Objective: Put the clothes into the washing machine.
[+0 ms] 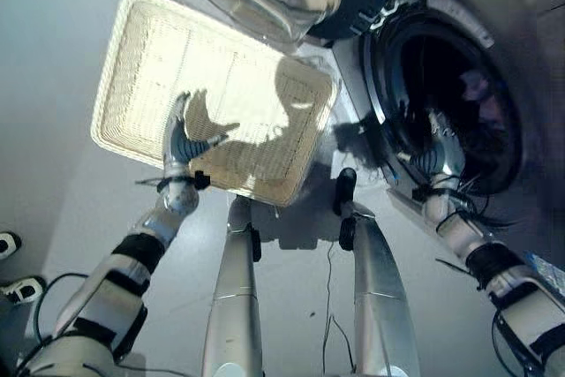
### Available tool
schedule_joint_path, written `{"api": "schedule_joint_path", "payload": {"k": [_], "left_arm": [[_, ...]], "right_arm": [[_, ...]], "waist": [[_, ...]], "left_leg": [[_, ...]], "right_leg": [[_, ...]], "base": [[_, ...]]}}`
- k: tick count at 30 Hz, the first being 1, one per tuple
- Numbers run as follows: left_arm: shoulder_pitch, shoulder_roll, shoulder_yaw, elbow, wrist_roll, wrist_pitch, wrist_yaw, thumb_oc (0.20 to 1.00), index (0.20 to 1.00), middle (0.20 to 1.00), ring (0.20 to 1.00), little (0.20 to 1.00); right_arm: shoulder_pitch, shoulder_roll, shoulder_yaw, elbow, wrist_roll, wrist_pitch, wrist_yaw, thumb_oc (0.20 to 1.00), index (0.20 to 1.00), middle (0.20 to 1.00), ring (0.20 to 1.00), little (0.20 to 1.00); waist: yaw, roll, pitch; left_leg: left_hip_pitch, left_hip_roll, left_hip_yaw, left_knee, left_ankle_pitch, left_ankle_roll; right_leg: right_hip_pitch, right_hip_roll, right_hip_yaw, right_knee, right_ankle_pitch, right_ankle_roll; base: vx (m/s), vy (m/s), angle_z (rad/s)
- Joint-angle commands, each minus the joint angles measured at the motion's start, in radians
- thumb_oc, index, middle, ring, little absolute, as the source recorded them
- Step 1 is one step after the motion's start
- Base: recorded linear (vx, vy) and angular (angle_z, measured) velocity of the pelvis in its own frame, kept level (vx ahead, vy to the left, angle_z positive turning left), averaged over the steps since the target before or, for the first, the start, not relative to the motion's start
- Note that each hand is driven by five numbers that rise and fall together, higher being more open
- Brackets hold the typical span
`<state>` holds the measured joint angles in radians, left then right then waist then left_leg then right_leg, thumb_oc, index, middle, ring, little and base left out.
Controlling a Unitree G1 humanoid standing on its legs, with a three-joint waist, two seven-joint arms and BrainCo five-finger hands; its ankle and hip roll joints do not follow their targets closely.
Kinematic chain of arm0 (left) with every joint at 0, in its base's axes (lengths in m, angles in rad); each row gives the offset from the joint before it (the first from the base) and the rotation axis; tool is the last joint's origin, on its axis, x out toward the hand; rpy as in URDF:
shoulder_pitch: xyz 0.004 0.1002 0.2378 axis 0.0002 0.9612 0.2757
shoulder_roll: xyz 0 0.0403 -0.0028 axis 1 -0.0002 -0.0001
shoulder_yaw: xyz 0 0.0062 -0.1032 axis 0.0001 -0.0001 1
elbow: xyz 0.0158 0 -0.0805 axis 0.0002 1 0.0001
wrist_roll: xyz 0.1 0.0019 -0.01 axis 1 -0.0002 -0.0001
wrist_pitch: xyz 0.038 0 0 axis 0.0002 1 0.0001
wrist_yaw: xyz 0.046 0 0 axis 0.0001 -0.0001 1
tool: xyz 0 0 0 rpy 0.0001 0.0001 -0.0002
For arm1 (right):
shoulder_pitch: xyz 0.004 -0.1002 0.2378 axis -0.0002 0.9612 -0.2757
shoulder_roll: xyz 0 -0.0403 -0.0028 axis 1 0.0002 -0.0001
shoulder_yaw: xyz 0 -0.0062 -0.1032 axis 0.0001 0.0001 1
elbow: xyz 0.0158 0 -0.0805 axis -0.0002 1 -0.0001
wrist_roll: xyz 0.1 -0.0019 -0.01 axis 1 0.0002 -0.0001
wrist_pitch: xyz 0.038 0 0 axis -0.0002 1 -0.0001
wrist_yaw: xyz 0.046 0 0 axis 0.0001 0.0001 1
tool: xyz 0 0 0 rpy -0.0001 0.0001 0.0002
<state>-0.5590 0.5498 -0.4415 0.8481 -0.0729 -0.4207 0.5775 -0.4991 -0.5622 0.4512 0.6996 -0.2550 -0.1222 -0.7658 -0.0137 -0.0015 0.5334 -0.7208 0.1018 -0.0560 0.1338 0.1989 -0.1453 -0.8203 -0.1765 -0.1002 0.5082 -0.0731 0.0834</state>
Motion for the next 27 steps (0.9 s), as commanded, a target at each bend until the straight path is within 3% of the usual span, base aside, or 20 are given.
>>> {"api": "schedule_joint_path", "payload": {"k": [1, 2, 5, 9, 10, 11, 13, 16, 20, 27], "left_arm": [[0.061, -0.036, 0.057, 0.089, -0.068, -0.021, -0.142, 1.000, 1.000, 1.000, 1.000, 1.000], [0.115, -0.056, 0.047, 0.132, -0.051, -0.020, -0.194, 1.000, 1.000, 1.000, 1.000, 1.000], [0.187, -0.088, 0.048, 0.171, -0.044, -0.018, -0.254, 1.000, 1.000, 1.000, 1.000, 1.000], [0.312, -0.147, 0.068, 0.236, -0.013, 0.018, -0.354, 1.000, 1.000, 1.000, 1.000, 1.000], [0.353, -0.167, 0.087, 0.268, -0.002, 0.029, -0.401, 1.000, 1.000, 1.000, 1.000, 1.000], [0.362, -0.171, 0.091, 0.271, 0.000, 0.029, -0.409, 1.000, 1.000, 1.000, 1.000, 1.000], [0.416, -0.199, 0.112, 0.324, 0.002, 0.040, -0.470, 1.000, 1.000, 1.000, 1.000, 1.000], [0.450, -0.219, 0.139, 0.367, 0.023, 0.063, -0.510, 1.000, 1.000, 1.000, 1.000, 1.000], [0.482, -0.239, 0.164, 0.417, 0.048, 0.120, -0.588, 1.000, 1.000, 1.000, 1.000, 1.000], [0.507, -0.247, 0.198, 0.459, 0.060, 0.167, -0.630, 1.000, 1.000, 1.000, 1.000, 1.000]], "right_arm": [[0.060, 0.003, 0.023, 0.032, -0.003, -0.084, 0.058, 1.000, 1.000, 1.000, 1.000, 1.000], [0.103, 0.028, 0.017, 0.077, 0.014, -0.106, 0.102, 1.000, 1.000, 1.000, 1.000, 1.000], [0.164, 0.061, 0.002, 0.139, 0.050, -0.132, 0.171, 1.000, 1.000, 1.000, 1.000, 1.000], [0.281, 0.123, -0.039, 0.303, 0.103, -0.168, 0.298, 1.000, 1.000, 1.000, 1.000, 1.000], [0.316, 0.154, -0.074, 0.374, 0.151, -0.167, 0.378, 1.000, 1.000, 1.000, 1.000, 1.000], [0.323, 0.159, -0.081, 0.385, 0.178, -0.168, 0.398, 1.000, 1.000, 1.000, 1.000, 1.000], [0.361, 0.210, -0.138, 0.481, 0.238, -0.105, 0.518, 1.000, 1.000, 1.000, 1.000, 1.000], [0.386, 0.249, -0.189, 0.560, 0.319, -0.012, 0.628, 1.000, 1.000, 1.000, 1.000, 1.000], [0.412, 0.284, -0.265, 0.643, 0.379, 0.072, 0.684, 1.000, 1.000, 1.000, 1.000, 1.000], [0.433, 0.296, -0.307, 0.719, 0.354, 0.134, 0.714, 1.000, 1.000, 1.000, 1.000, 1.000]], "waist": [[0.009, -0.002, -0.013], [0.018, 0.004, -0.013], [0.026, 0.008, -0.013], [0.038, 0.005, -0.139], [0.039, 0.002, -0.193], [0.039, 0.001, -0.200], [0.044, 0.002, -0.278], [0.051, 0.004, -0.339], [0.055, 0.008, -0.418], [0.045, 0.008, -0.469]], "left_leg": [[0.144, -0.065, 0.074, 0.090, -0.152, 0.077], [0.245, -0.064, 0.077, 0.053, -0.148, 0.074], [0.369, -0.062, 0.078, 0.004, -0.143, 0.072], [0.521, -0.053, 0.086, -0.092, -0.134, 0.065], [0.573, -0.050, 0.090, -0.118, -0.133, 0.064], [0.585, -0.049, 0.091, -0.125, -0.133, 0.064], [0.645, -0.045, 0.092, -0.148, -0.135, 0.064], [0.697, -0.040, 0.095, -0.179, -0.134, 0.064], [0.762, -0.033, 0.101, -0.221, -0.135, 0.059], [0.810, -0.026, 0.122, -0.221, -0.159, 0.061]], "right_leg": [[0.201, 0.028, -0.030, -0.228, 0.135, 0.033], [0.304, 0.018, -0.035, -0.261, 0.135, 0.039], [0.430, 0.009, -0.030, -0.309, 0.139, 0.048], [0.601, -0.006, -0.044, -0.396, 0.140, 0.058], [0.661, -0.006, -0.050, -0.425, 0.141, 0.059], [0.673, -0.005, -0.052, -0.432, 0.142, 0.059], [0.733, -0.006, -0.057, -0.455, 0.143, 0.060], [0.783, -0.008, -0.065, -0.480, 0.146, 0.063], [0.856, -0.007, -0.079, -0.531, 0.153, 0.067], [0.901, -0.007, -0.063, -0.545, 0.141, 0.065]], "base": [[0.00, -0.005, 0.05], [0.00, -0.002, 0.06], [0.05, 0.007, 0.05], [0.20, -0.010, 0.01], [0.23, -0.021, 0.13], [0.30, 0.004, 0.16], [0.26, 0.023, 0.08], [0.18, 0.017, 0.05], [0.19, 0.023, 0.02], [0.08, 0.035, -0.04]]}}
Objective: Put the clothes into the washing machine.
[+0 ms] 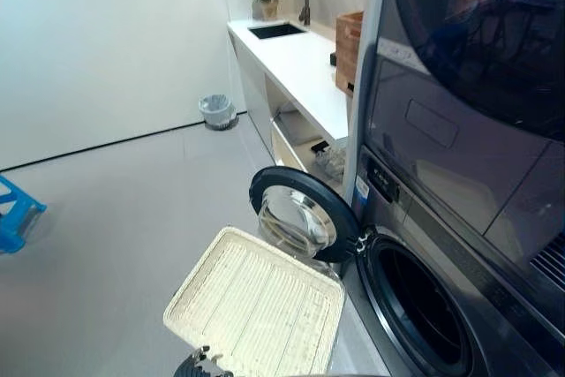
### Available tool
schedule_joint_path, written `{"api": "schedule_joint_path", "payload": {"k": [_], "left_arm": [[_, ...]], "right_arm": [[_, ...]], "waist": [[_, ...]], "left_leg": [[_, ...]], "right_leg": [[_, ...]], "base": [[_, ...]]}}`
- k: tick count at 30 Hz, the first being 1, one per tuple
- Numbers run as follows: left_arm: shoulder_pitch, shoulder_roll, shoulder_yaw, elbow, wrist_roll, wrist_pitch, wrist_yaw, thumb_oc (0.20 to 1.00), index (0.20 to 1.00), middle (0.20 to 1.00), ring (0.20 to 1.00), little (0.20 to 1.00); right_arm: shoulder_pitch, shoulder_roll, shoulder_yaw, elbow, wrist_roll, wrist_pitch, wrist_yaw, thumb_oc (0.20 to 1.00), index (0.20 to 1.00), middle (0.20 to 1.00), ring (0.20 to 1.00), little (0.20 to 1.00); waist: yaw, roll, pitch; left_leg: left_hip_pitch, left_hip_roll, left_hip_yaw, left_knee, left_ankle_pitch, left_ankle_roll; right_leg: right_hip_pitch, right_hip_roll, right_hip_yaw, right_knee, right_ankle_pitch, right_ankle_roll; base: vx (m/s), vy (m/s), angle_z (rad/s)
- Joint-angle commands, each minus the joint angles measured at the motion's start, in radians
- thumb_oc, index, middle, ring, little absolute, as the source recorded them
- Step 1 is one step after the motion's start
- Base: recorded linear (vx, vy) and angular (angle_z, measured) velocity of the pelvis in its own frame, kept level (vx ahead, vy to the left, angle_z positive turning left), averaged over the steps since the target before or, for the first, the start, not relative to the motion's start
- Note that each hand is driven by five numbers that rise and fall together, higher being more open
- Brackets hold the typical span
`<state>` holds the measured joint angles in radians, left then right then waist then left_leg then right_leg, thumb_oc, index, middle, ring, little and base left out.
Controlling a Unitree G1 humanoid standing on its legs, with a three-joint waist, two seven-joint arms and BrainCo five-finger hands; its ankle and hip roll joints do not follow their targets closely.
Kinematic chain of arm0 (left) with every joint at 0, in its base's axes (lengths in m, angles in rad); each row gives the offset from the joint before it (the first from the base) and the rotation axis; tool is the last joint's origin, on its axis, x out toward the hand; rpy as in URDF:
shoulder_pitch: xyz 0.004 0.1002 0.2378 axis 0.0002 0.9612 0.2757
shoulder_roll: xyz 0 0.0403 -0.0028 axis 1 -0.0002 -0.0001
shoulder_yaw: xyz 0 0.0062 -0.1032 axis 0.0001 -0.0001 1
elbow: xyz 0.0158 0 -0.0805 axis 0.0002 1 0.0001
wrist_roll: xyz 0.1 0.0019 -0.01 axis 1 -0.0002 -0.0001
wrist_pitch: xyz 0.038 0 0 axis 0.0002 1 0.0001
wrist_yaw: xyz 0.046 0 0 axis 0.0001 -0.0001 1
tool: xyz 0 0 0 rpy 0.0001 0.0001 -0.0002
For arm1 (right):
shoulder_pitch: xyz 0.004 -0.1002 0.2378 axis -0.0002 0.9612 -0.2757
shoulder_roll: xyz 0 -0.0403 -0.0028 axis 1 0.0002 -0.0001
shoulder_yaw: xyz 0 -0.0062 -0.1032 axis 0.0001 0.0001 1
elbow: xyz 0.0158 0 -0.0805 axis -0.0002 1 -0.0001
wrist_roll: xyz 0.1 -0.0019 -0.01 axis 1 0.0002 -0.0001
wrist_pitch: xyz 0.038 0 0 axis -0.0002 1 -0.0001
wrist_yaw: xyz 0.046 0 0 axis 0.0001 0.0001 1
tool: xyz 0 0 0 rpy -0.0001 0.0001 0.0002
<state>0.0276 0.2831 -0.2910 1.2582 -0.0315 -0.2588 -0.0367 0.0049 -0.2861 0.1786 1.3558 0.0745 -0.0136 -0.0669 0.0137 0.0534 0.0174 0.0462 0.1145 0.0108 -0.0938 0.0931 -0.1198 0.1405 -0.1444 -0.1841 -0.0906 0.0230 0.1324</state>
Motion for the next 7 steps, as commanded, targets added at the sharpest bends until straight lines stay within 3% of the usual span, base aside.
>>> {"api": "schedule_joint_path", "payload": {"k": [1, 7], "left_arm": [[-0.078, 0.018, 0.049, 0.049, 0.020, 0.009, -0.015, 1.000, 1.000, 1.000, 1.000, 1.000], [-0.075, 0.008, 0.050, 0.059, 0.016, 0.030, -0.038, 1.000, 1.000, 1.000, 1.000, 1.000]], "right_arm": [[-0.070, 0.021, -0.036, 0.064, 0.016, 0.031, 0.017, 1.000, 1.000, 1.000, 1.000, 1.000], [-0.064, 0.025, -0.033, 0.081, -0.008, 0.028, 0.020, 1.000, 1.000, 1.000, 1.000, 1.000]], "waist": [[0.018, -0.047, 0.045], [0.016, -0.051, 0.036]], "left_leg": [[0.046, -0.038, 0.057, 0.007, -0.054, 0.036], [0.062, -0.033, 0.063, 0.007, -0.064, 0.040]], "right_leg": [[-0.057, -0.039, 0.022, 0.054, 0.043, 0.016], [-0.042, -0.041, 0.033, 0.049, 0.040, 0.016]], "base": [[0.05, 0.013, -0.08], [0.03, 0.006, -0.05]]}}
